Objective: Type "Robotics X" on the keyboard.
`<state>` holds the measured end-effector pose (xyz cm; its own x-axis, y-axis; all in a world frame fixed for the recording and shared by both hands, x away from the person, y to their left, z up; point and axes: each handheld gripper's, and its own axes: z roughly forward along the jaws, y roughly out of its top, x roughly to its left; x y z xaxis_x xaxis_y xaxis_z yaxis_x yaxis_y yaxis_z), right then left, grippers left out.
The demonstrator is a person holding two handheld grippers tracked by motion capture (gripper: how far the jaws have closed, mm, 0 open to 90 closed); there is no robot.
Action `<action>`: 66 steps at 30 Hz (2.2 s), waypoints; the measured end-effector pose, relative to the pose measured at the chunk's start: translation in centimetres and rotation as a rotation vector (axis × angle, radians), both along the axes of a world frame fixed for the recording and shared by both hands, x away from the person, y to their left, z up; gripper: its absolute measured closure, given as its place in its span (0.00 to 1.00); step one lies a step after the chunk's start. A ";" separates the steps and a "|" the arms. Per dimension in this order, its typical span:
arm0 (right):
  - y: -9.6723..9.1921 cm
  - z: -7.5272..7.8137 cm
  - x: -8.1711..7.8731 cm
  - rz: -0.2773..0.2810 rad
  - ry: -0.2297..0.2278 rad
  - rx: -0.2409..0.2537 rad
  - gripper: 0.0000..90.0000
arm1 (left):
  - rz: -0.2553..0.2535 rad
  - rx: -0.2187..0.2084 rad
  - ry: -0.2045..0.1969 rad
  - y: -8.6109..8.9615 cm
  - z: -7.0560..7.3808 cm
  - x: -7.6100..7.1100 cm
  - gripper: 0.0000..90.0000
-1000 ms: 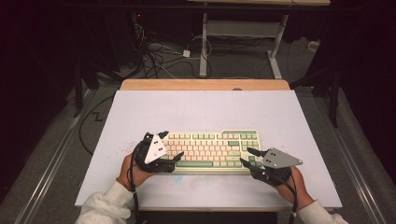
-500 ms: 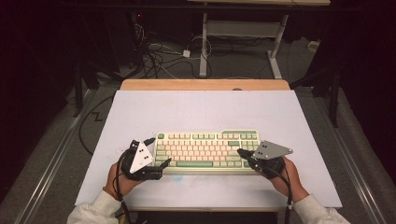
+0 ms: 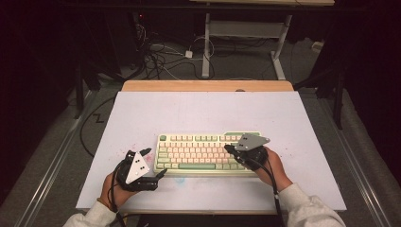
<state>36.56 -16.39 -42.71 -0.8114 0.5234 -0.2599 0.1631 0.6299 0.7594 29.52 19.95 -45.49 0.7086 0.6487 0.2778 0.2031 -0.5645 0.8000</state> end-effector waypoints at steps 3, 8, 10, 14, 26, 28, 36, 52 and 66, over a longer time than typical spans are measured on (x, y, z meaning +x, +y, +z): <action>1.1 -0.4 0.7 0.009 0.014 -0.017 1.00 | -0.001 0.000 -0.001 0.1 0.0 0.0 0.17; 2.6 -0.9 1.4 0.018 0.028 -0.049 1.00 | 0.002 0.001 -0.002 0.1 0.0 0.0 0.18; 3.0 -1.1 1.7 0.017 0.035 -0.059 1.00 | 0.001 0.002 -0.001 0.1 -0.1 0.0 0.18; 3.6 -1.5 2.1 0.012 0.048 -0.073 1.00 | 0.002 0.002 0.003 0.0 -0.1 0.0 0.17; 4.7 -2.3 2.6 0.008 0.054 -0.109 1.00 | -0.009 0.023 0.016 -0.3 -0.4 0.1 0.17; 4.8 -2.4 2.6 0.004 0.056 -0.105 1.00 | -0.010 0.022 0.017 -0.3 -0.4 0.1 0.17; 4.7 -2.0 2.2 0.002 0.058 -0.106 1.00 | -0.013 0.029 0.021 -0.4 -0.4 0.0 0.17; 4.0 -0.4 1.1 0.010 0.015 -0.029 0.99 | -0.018 0.038 0.023 -0.5 -0.5 0.0 0.18; 2.7 0.7 0.2 0.010 -0.010 0.020 0.88 | -0.025 0.039 0.028 -0.6 -0.5 0.0 0.17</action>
<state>36.73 -13.66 -42.06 -0.8139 0.5208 -0.2576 0.1495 0.6161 0.7733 29.50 19.33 -45.98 0.7325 0.6195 0.2823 0.2108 -0.6007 0.7712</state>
